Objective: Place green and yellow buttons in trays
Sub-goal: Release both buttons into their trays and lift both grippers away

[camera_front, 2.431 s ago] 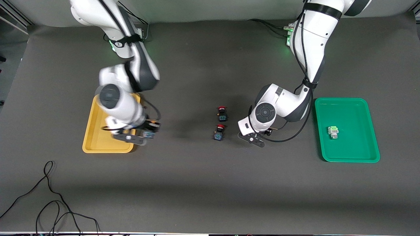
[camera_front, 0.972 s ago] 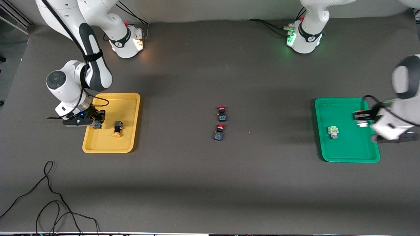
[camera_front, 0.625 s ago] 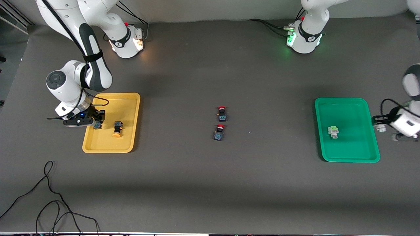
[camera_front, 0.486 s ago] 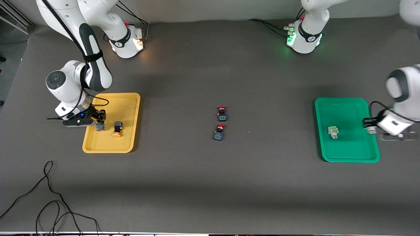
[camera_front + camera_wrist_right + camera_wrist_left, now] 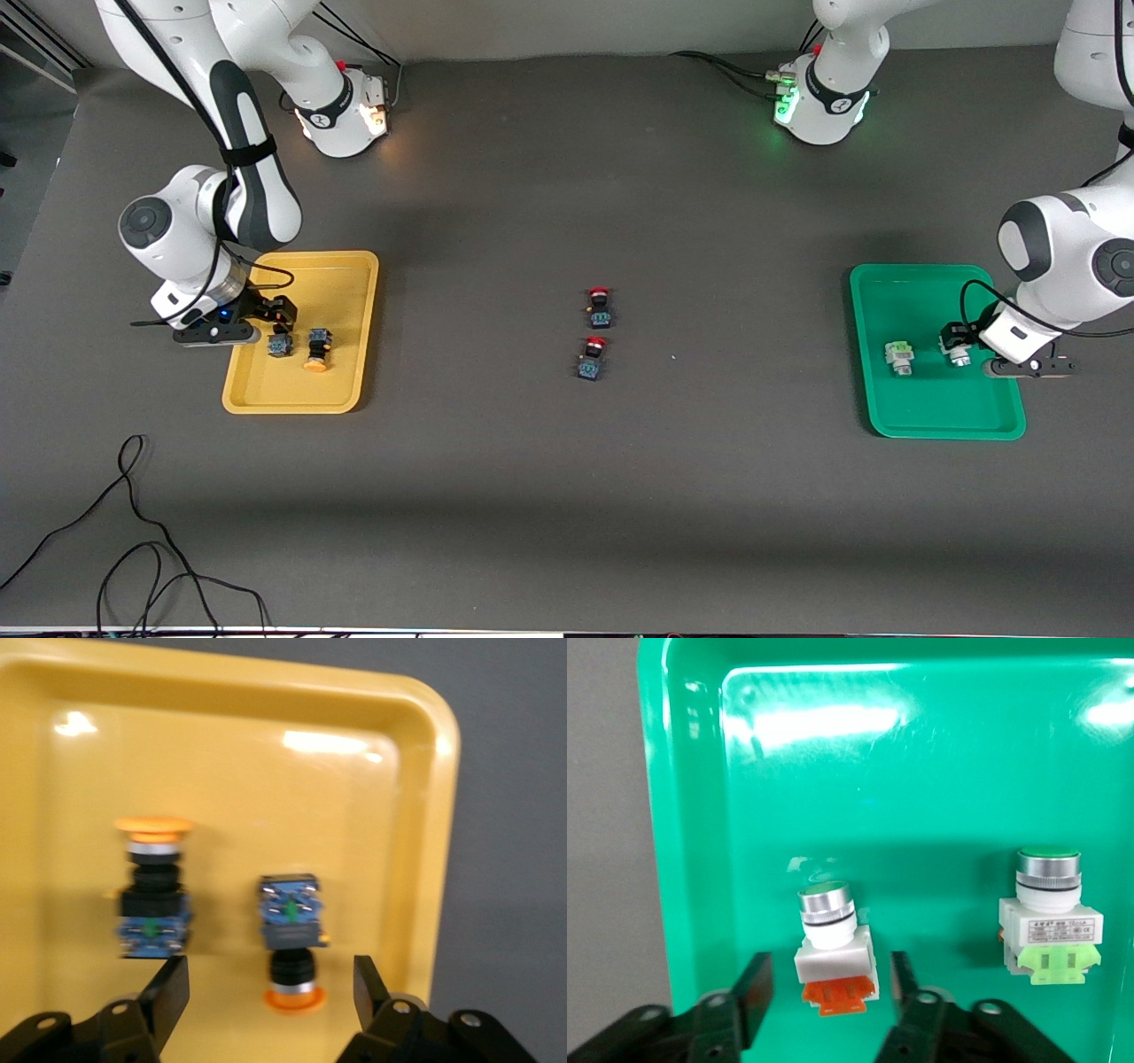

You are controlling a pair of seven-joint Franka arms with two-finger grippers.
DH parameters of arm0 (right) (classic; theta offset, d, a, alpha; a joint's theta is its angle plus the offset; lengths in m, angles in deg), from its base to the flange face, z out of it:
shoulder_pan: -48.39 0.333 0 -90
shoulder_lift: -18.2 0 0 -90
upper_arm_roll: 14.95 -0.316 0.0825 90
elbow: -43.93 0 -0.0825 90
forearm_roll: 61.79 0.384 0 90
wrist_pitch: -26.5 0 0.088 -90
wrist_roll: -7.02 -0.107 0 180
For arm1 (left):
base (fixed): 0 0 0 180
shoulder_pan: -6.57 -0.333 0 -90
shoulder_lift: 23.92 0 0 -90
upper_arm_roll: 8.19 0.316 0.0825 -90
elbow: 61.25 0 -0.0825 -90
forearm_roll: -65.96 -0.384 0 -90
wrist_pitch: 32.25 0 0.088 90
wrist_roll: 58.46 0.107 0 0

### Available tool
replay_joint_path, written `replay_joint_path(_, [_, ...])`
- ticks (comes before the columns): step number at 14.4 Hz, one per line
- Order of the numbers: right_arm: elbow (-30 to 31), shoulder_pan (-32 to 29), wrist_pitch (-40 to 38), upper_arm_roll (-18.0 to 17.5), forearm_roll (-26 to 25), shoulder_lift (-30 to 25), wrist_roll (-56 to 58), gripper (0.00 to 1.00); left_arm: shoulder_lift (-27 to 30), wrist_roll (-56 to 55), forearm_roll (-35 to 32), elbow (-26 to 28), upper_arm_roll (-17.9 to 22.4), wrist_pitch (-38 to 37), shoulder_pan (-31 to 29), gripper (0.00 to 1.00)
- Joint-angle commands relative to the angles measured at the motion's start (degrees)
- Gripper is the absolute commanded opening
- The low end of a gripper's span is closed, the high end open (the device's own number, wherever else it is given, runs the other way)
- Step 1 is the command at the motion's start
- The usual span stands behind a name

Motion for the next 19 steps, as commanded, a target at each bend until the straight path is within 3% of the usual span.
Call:
replay_joint_path(1, [-7.5, 0.3, -11.3, 1.3, 1.5, -2.7, 0.6, 0.84, 2.8, 1.1, -0.8, -2.5, -0.5, -5.4, -0.7, 1.0])
replay_joint_path(7, [-26.1, 0.5, -37.8, 6.9, 0.4, -3.4, -5.4, 0.84, 5.9, 3.0, 0.0, -25.3, -1.9, -41.7, 0.9, 1.0])
replay_joint_path(9, [-34.3, 0.6, -47.4, 8.8, -1.1, -3.5, -8.9, 0.84, 7.3, 2.8, 0.6, -30.2, -3.4, -49.2, 1.2, 1.0])
replay_joint_path(13, [-52.3, 0.5, -65.3, 10.6, -5.9, -3.4, -12.4, 0.85, 14.1, 2.1, 5.3, -30.1, -5.7, -53.6, 1.4, 1.0])
replay_joint_path(15, [-58.1, 0.2, -70.8, 11.2, -7.5, -3.4, -13.6, 0.99, 16.3, 0.9, 6.8, -29.9, -6.1, -55.3, 2.9, 1.0])
replay_joint_path(19, [-60.8, 0.0, -73.3, 12.6, -9.4, -3.0, -13.5, 0.99, 19.2, -7.5, 7.7, -29.8, -1.8, -57.1, 15.2, 1.0])
